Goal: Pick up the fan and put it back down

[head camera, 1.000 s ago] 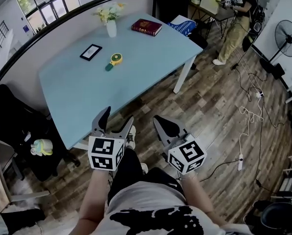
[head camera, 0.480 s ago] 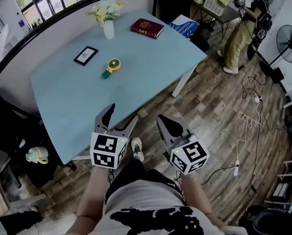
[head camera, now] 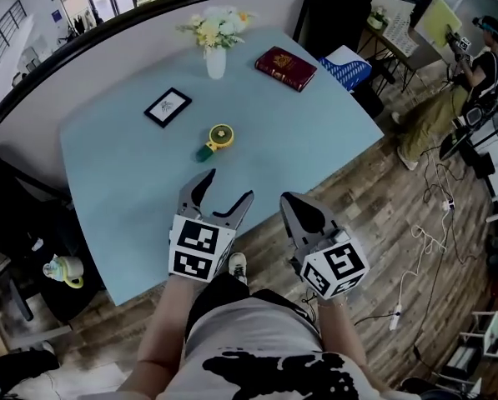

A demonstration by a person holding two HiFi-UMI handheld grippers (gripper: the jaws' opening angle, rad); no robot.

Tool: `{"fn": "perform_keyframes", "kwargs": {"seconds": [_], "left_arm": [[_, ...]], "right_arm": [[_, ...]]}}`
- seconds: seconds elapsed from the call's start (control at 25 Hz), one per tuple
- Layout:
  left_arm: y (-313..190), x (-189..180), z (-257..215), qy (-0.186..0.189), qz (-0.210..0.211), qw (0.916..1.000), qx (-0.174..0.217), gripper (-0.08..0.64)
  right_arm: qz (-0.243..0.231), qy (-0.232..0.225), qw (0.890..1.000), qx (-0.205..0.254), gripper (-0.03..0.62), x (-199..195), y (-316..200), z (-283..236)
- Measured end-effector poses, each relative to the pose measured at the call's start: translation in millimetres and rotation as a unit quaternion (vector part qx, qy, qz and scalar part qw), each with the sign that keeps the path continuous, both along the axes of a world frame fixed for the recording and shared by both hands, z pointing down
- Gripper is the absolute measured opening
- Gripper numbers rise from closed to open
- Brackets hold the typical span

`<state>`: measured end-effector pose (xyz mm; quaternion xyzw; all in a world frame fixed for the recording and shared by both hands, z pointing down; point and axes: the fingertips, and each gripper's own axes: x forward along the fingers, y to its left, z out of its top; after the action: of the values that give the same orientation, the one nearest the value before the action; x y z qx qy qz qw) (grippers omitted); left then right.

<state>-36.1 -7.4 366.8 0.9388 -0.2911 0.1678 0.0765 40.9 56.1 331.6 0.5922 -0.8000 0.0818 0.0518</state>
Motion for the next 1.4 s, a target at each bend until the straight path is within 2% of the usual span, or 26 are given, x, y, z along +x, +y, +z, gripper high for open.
{"fn": "perform_keyframes", "kwargs": {"seconds": [0.28,0.56,0.76,0.88,1.12,1.4], "left_arm": [[-50,6,1,-0.004,0.003,0.9999,0.015,0.334],[-69,-20,19,0.000,-0.029,0.9995,-0.009,0.334],[-74,-31,29,0.025,-0.060,0.9974,-0.032,0.334],[-79,-31,32,0.011,-0.062,0.9977,-0.024,0.334],[-93,-19,43,0.002,-0.081,0.9961,-0.036,0.334],[-113,-2,53,-0.048,-0.107,0.9924,-0.038,0.334]], "right_arm": [[-0.014,0.019,1.000,-0.007,0.003,6,-56,5],[-0.030,0.014,0.999,-0.022,0.003,-3,-92,22],[-0.061,0.051,0.996,-0.038,0.004,4,-106,35],[-0.062,0.052,0.996,-0.033,0.005,16,-117,29],[-0.090,0.047,0.994,-0.048,0.005,17,-125,41],[-0.122,0.028,0.991,-0.046,0.004,36,-140,48]]}}
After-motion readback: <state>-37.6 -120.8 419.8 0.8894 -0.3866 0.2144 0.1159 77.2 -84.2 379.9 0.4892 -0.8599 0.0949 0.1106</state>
